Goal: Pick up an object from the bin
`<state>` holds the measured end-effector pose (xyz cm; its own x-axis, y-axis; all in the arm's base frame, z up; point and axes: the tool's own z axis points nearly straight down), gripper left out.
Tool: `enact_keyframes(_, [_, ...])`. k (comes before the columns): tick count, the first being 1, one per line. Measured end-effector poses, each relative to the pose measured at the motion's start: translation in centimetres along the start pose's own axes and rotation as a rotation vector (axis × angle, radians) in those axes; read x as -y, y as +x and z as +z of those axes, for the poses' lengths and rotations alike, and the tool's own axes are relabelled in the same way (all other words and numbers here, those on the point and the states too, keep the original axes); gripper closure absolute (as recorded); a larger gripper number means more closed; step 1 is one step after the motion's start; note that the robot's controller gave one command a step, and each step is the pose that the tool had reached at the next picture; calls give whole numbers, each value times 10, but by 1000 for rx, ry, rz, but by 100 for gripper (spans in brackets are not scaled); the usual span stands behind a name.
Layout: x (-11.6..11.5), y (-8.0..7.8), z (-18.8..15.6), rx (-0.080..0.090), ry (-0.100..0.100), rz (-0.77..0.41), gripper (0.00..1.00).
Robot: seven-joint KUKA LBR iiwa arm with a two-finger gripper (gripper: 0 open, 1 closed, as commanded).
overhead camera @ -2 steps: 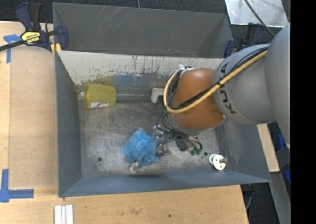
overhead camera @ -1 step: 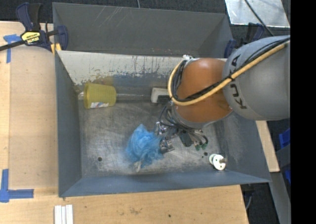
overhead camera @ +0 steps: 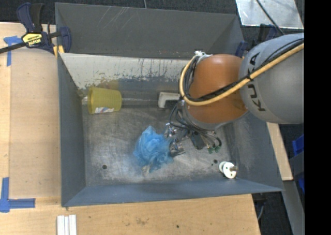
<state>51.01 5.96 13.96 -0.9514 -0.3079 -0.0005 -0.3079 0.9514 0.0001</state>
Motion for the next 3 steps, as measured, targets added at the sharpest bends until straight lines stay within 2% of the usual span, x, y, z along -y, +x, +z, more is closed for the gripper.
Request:
enact_keyframes(1, [-13, -5, -33, 2, 1, -164, 100])
enact_keyframes(2, [-18, -11, -60, 2, 0, -172, 100])
enact_keyframes(3, [-15, -5, -111, -2, -1, -116, 100])
